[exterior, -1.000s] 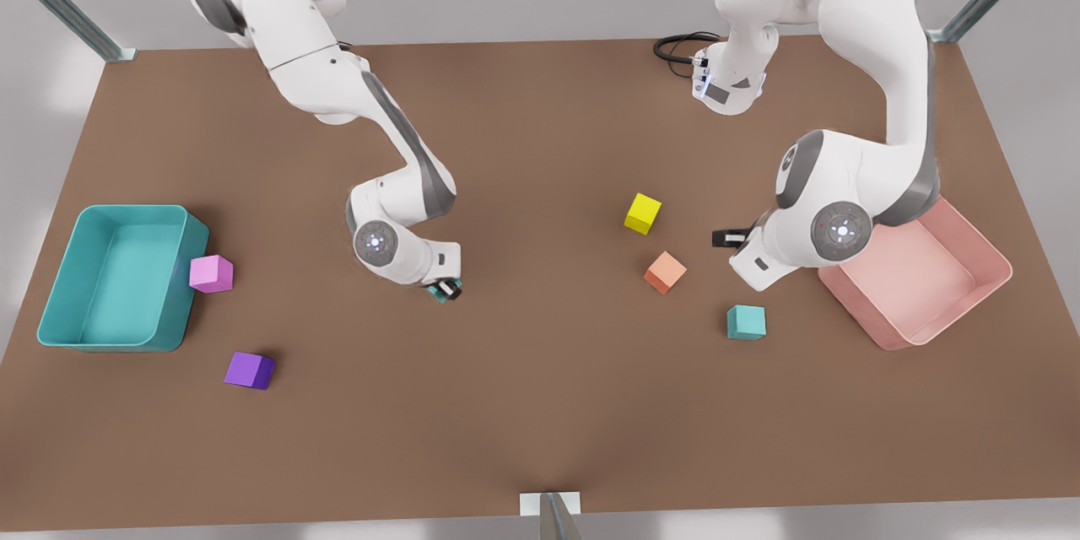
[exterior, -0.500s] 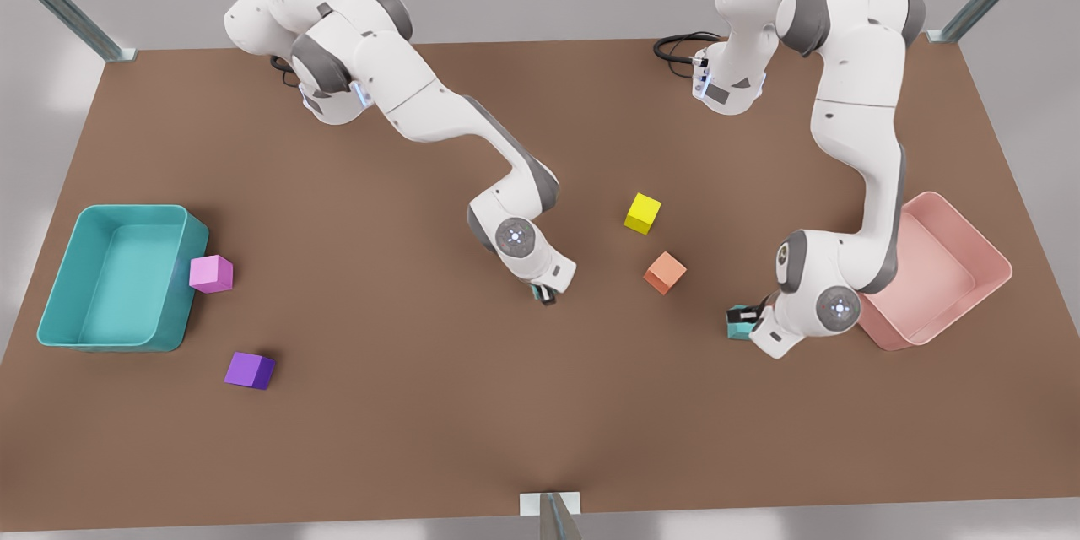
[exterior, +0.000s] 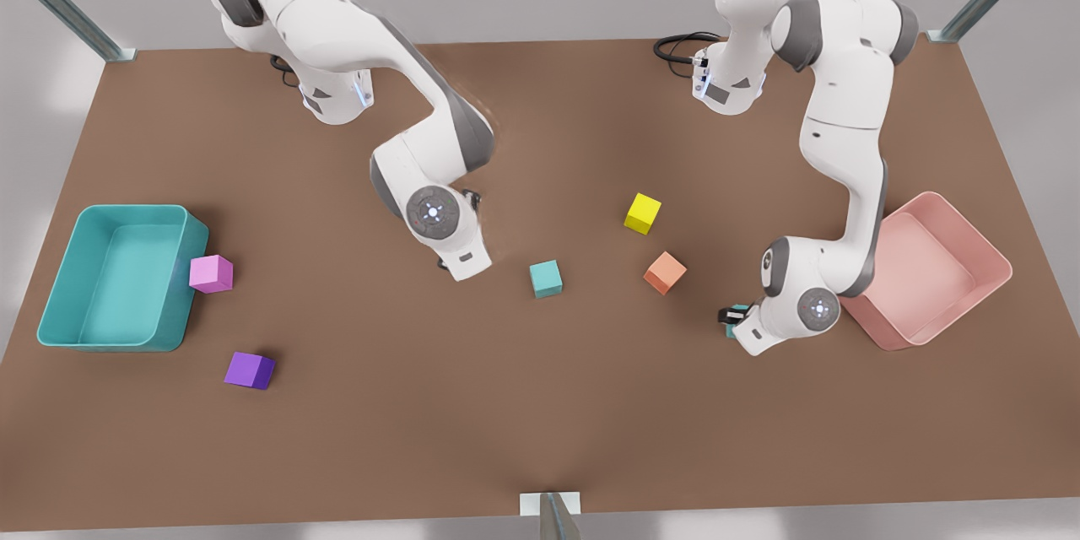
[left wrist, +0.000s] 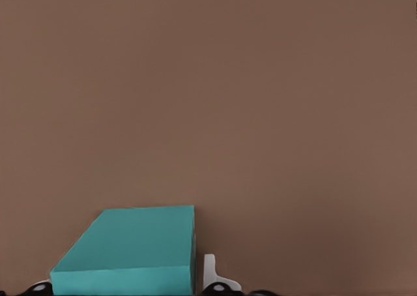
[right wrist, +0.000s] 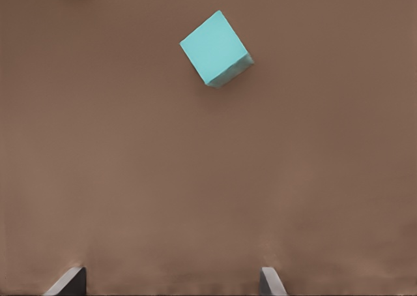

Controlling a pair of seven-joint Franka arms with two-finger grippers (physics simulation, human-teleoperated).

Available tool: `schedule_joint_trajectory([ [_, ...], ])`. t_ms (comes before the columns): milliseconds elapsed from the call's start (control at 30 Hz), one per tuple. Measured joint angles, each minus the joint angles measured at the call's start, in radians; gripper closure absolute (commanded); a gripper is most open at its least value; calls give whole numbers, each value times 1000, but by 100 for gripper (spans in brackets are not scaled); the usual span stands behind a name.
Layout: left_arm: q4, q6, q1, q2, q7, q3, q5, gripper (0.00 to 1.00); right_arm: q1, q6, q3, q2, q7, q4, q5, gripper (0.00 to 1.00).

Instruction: Stack the two blue cubes on top of each other

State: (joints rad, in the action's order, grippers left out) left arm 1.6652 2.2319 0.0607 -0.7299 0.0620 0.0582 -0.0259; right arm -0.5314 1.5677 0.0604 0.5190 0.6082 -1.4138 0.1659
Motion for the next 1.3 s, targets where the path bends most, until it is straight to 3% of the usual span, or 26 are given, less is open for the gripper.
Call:
schedule_joint_trajectory([
  [100, -5, 11, 0, 0, 14, 4, -11, 50, 250, -132, 18, 85, -144, 124, -128, 0],
  [233, -148, -62, 81, 19, -27, 42, -18, 49, 343, -217, 52, -10, -226, 271, -266, 0],
  [333, -358, -211, 255, 25, -126, 68, -12, 49, 382, -235, 20, -317, -271, 43, -312, 0],
  [400, -413, -286, 320, 14, -204, 108, 0, 49, 425, -221, -18, -405, -296, -90, -325, 0],
  [600, -528, -401, 468, -114, -409, 139, 19, 49, 408, -170, -22, -375, -360, -111, -297, 0],
  [1100, -603, -426, 499, -222, -716, 175, 29, 48, 434, -105, -21, -330, -442, -115, -283, 0],
  [1200, -606, -425, 499, -227, -751, 175, 30, 43, 432, -101, -21, -328, -451, -113, -283, 0],
  [1233, -608, -424, 500, -230, -762, 175, 31, 30, 430, -101, -21, -328, -454, -101, -290, 0],
  [1267, -609, -424, 500, -232, -771, 175, 33, 0, 428, -100, -23, -328, -456, -91, -310, 0],
  [1300, -610, -422, 500, -233, -780, 175, 36, 0, 425, -101, -25, -328, -459, -83, -325, 0],
])
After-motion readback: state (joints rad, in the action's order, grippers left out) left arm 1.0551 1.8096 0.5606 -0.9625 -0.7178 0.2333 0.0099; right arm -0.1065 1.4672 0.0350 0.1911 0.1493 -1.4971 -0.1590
